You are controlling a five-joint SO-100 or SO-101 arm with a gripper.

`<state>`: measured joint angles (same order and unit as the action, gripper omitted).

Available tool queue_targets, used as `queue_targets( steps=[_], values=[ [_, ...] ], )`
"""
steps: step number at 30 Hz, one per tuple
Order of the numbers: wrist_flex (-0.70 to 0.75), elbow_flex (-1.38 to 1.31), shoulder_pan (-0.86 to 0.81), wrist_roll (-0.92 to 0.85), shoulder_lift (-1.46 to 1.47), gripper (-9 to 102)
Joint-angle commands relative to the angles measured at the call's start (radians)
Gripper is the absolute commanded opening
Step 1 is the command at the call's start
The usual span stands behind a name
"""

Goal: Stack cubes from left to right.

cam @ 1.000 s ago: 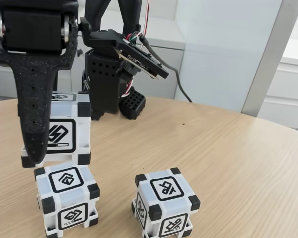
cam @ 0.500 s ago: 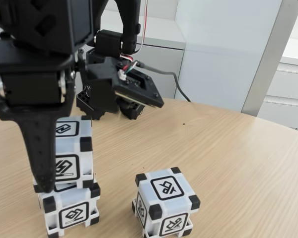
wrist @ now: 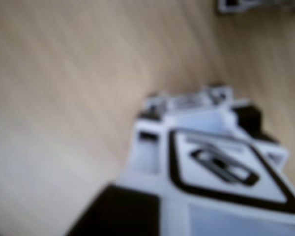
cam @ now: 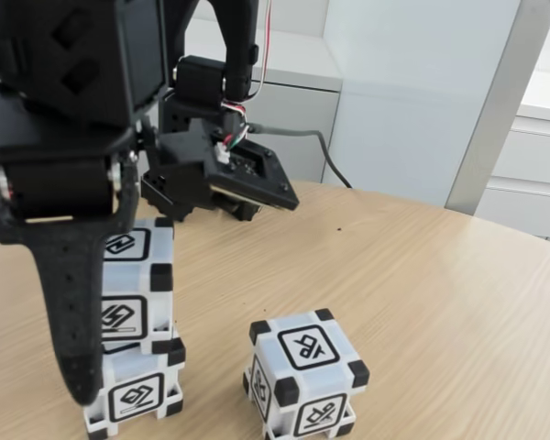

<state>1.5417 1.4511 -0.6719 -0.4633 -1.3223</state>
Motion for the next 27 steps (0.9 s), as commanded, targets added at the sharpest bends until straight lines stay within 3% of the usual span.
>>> queue_targets(
  steps=[1, 13, 20, 27],
  values=[
    [0.009, -0.017, 0.000, -0.008, -0.026, 43],
    [0.014, 0.002, 0.046, 0.009, -0.225, 43],
    [0.160, 0.002, 0.132, -0.015, -0.225, 42],
    [0.173, 0.000, 0.207, 0.014, -0.227, 42]
  ],
)
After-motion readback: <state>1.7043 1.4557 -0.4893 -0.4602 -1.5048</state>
